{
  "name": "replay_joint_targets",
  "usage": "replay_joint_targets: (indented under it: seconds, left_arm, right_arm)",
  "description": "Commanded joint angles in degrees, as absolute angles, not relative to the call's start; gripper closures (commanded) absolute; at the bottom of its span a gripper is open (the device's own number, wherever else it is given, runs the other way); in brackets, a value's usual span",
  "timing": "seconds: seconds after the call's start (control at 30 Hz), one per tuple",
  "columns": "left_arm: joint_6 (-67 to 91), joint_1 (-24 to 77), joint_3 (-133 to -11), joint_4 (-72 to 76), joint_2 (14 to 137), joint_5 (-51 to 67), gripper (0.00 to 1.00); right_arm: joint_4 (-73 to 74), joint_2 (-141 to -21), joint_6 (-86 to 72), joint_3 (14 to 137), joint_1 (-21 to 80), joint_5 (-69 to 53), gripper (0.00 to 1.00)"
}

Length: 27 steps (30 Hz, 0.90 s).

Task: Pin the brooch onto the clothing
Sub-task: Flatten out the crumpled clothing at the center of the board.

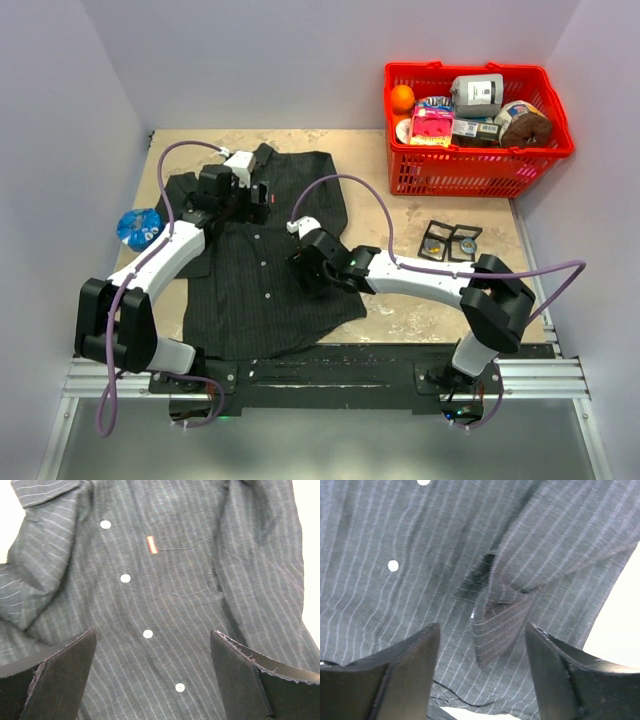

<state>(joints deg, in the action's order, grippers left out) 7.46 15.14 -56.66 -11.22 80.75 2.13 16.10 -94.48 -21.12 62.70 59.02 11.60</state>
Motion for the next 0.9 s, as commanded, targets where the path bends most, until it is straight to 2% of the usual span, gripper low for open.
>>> replay_joint_targets:
  seconds: [0.0, 0.2, 0.27, 0.33, 0.37, 0.43, 0.47, 0.53, 0.63, 0.77, 0.87]
  left_arm:
    - [9.49, 15.82, -56.34, -7.57, 81.56, 9.83, 0.01]
    - [10.46, 19.51, -56.69, -6.85, 83.84, 13.97, 0.01]
    - [10.72, 19.51, -56.78, -7.2, 83.94, 13.71, 0.01]
    - [10.64, 19.51, -56.69, -7.21, 83.5, 13.01, 0.01]
    - [10.55, 19.51, -56.52, -7.29, 83.41, 12.14, 0.01]
    - [10.37, 19.51, -56.6, -7.56, 83.06, 11.08, 0.01]
    - [10.2, 19.51, -56.69, -7.73, 82.97, 10.29, 0.01]
    - [10.02, 19.51, -56.95, -8.17, 82.62, 10.02, 0.01]
    - [9.76, 19.51, -57.13, -8.26, 82.27, 9.67, 0.01]
    - [9.05, 19.51, -57.39, -8.96, 81.3, 7.57, 0.01]
    - [8.79, 19.51, -57.31, -9.05, 80.16, 6.6, 0.01]
  right_arm:
    - [18.28, -93.25, -24.7, 65.39, 58.8, 16.34, 0.25]
    - [16.79, -99.03, -23.38, 66.09, 58.45, 13.63, 0.25]
    - [15.3, -100.45, -23.2, 66.18, 58.45, 14.41, 0.3]
    - [15.47, -102.03, -22.68, 66.62, 58.36, 16.6, 0.49]
    - [17.64, -102.3, -21.89, 68.1, 58.27, 17.74, 0.64]
    - [20.64, -101.43, -20.75, 69.25, 57.92, 24.3, 0.79]
    - [23.53, -100.56, -19.7, 69.78, 57.4, 26.52, 0.92]
    - [25.83, -97.84, -18.64, 69.44, 54.77, 32.22, 1.0]
    - [29.35, -92.38, -15.74, 68.55, 49.76, 38.12, 1.0]
    - [35.92, -91.14, -13.44, 71.88, 48.43, 53.49, 1.0]
    - [36.92, -92.81, -15.29, 72.16, 49.3, 55.2, 1.0]
